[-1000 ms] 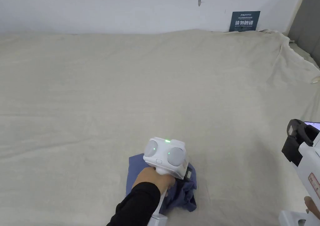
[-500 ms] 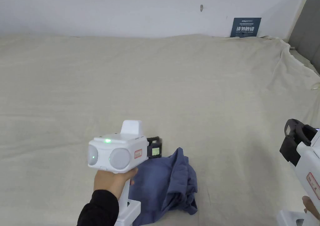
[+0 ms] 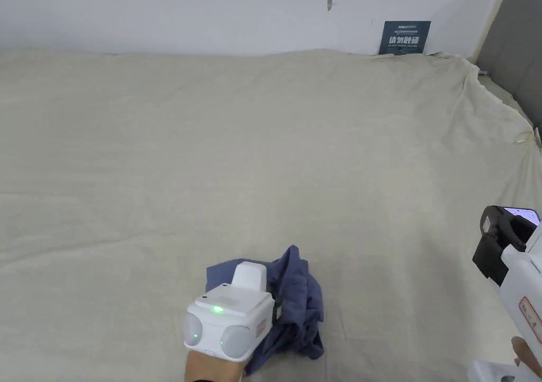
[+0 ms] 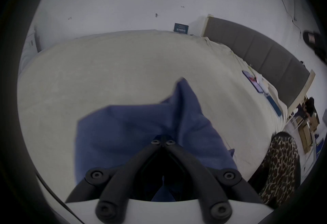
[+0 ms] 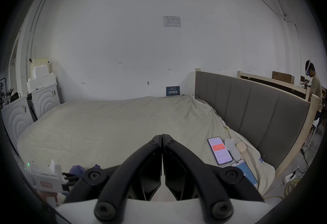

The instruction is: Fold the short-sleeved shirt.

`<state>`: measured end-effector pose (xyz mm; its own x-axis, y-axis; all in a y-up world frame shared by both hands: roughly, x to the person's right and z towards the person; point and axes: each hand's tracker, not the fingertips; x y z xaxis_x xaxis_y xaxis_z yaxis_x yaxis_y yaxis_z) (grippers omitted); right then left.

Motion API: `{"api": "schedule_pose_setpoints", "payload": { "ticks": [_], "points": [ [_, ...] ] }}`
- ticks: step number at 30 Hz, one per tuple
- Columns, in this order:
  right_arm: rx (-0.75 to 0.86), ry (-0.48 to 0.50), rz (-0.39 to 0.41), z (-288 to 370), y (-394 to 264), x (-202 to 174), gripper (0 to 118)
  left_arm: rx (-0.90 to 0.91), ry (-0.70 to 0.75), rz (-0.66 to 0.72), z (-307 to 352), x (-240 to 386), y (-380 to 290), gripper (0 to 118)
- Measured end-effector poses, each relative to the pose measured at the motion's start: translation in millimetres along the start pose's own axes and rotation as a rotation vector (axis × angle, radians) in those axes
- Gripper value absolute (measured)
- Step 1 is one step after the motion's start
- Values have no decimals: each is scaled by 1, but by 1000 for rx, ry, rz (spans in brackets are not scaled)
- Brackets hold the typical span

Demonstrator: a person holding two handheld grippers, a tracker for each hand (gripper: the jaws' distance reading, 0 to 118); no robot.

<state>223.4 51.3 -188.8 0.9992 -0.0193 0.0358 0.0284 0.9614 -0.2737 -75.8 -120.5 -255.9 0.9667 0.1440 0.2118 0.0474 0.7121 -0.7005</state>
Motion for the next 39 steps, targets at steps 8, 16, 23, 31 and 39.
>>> {"api": "schedule_pose_setpoints", "payload": {
  "ticks": [8,16,23,31,39],
  "points": [
    [-19,-25,-3,-4,-7,17,0,29,-52,-35,-12,47,3,0],
    [-28,-35,1,-7,-10,24,0,20,-48,-86,-24,65,-7,0],
    [-30,-33,1,-7,-9,20,0,13,-60,-110,-22,66,-6,0],
    [21,-5,12,-1,9,6,0,216,-84,-50,41,42,49,0],
    [111,37,38,1,36,-19,0,477,-7,-62,121,5,114,0]
  ]
}}
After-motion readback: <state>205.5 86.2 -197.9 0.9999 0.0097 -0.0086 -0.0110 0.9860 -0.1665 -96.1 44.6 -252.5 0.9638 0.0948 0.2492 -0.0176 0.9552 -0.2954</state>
